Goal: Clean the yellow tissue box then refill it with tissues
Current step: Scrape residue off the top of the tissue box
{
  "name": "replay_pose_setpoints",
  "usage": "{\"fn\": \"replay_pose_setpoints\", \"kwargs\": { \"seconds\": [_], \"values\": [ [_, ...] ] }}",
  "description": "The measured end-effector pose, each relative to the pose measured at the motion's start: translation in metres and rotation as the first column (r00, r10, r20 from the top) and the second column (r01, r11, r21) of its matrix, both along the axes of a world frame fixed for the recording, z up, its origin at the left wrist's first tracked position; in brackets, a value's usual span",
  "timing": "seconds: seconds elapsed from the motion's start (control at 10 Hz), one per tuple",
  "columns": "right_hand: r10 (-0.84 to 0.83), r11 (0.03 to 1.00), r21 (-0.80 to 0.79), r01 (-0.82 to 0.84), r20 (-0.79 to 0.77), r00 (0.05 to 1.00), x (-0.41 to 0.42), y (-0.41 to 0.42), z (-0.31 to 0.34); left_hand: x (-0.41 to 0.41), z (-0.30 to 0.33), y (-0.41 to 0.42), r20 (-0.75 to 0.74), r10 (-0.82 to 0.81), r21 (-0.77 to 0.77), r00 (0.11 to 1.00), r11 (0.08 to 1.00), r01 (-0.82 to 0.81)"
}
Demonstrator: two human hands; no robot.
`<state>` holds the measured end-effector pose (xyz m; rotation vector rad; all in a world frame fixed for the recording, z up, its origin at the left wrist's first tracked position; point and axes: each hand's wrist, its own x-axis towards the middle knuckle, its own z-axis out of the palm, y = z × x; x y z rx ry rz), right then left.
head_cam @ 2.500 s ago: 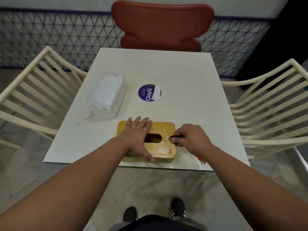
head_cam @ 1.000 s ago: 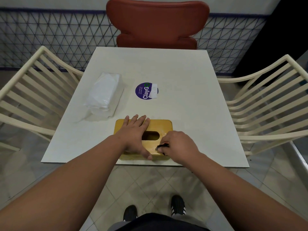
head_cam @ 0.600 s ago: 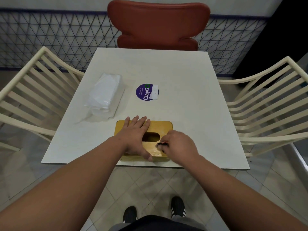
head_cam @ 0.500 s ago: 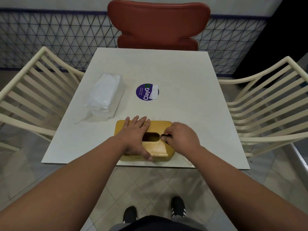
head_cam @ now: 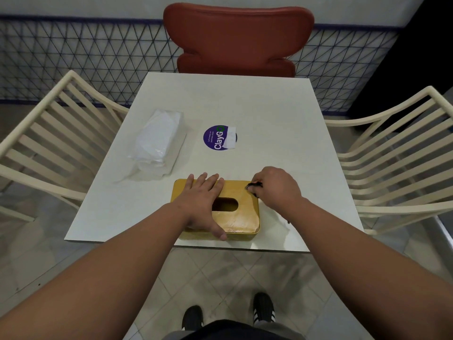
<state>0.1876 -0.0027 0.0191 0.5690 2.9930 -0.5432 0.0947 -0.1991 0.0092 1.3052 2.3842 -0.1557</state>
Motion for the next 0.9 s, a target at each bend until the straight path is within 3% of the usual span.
{"fn": "replay_pose_setpoints", "kwargs": {
  "seconds": [0.2, 0.3, 0.5, 0.6, 0.8, 0.9],
  "values": [
    [0.179, 0.984, 0.01, -0.18, 0.07, 0.981, -0.012, -0.014, 0.002, 0.001, 0.0, 0.0, -0.004, 0.002, 0.0, 1.0, 1.0, -0.002],
    [0.073, 0.997, -0.003, -0.073, 0.027, 0.997, -0.014, -0.009, 0.002, 0.002, 0.001, 0.0, 0.001, 0.006, 0.001, 1.0, 1.0, -0.006],
    [0.201, 0.979, -0.056, -0.197, 0.077, 0.976, -0.01, -0.017, 0.004, 0.002, -0.001, 0.0, -0.006, 0.008, -0.001, 1.0, 1.0, -0.008],
    [0.106, 0.994, -0.037, -0.105, 0.045, 0.993, -0.011, -0.021, 0.005, 0.002, 0.0, 0.0, -0.002, 0.008, 0.0, 1.0, 1.0, -0.008],
    [0.266, 0.957, -0.162, -0.241, 0.155, 0.952, 0.005, -0.026, 0.004, 0.002, 0.0, -0.002, -0.004, 0.002, 0.013, 1.0, 1.0, -0.002],
    [0.136, 0.971, -0.205, -0.121, 0.061, 0.989, 0.002, -0.018, 0.002, 0.001, 0.0, -0.001, -0.002, 0.002, 0.013, 1.0, 1.0, -0.002]
  ]
}}
